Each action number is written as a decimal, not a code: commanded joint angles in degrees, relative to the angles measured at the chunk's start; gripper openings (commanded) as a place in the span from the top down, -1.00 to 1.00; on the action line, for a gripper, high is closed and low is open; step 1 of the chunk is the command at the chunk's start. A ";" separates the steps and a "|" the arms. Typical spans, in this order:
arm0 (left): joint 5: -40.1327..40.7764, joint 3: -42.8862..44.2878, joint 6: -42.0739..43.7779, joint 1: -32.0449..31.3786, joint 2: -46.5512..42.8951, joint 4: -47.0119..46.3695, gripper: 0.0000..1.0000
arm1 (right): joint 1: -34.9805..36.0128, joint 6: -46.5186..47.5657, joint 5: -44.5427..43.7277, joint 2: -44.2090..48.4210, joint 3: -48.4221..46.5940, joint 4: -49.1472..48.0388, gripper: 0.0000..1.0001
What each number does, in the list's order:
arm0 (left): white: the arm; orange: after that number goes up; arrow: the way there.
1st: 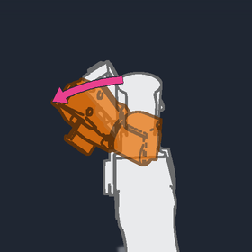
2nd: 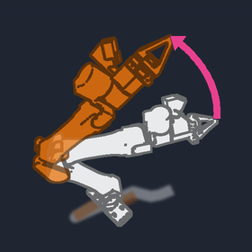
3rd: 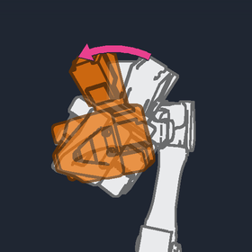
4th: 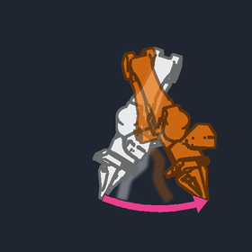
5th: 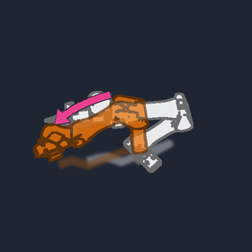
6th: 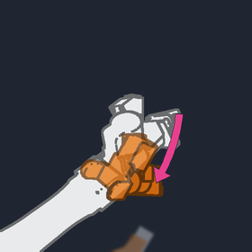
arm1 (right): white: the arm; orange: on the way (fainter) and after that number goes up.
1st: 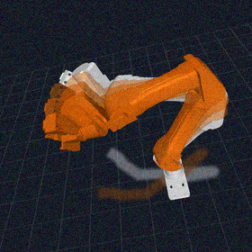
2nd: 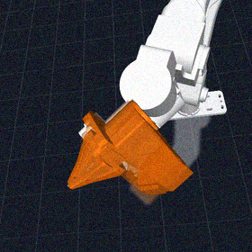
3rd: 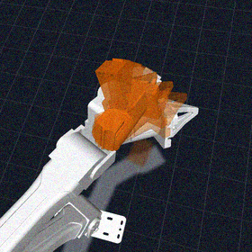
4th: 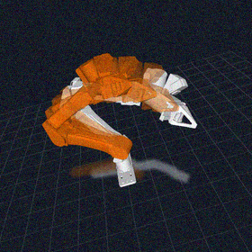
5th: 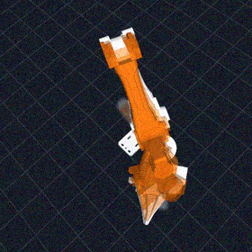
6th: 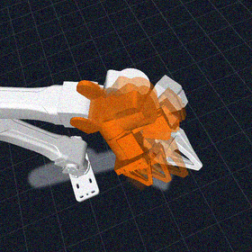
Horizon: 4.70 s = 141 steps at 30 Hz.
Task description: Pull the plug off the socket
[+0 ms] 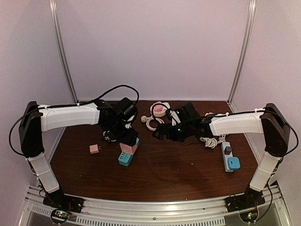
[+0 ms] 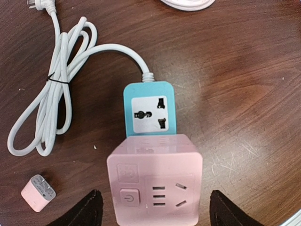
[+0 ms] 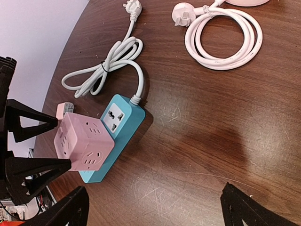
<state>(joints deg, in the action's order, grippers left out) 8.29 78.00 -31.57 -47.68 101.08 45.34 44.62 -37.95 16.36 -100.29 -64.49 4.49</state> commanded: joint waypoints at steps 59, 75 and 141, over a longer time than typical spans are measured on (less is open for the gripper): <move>-2.88 6.29 8.37 -6.19 5.94 -10.54 0.53 | -0.66 -17.03 19.00 -16.48 0.49 -23.51 1.00; 1.73 11.65 6.79 -6.55 6.35 -9.44 0.51 | -0.60 -14.06 14.06 -21.14 0.92 -17.14 1.00; 16.16 4.39 5.41 11.72 -6.77 4.48 0.49 | 0.55 -1.12 3.72 -8.71 -9.25 -1.61 0.98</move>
<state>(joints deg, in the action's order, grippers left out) 13.17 83.11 -25.45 -39.72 96.18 49.89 45.34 -41.19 23.33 -113.91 -70.54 -0.93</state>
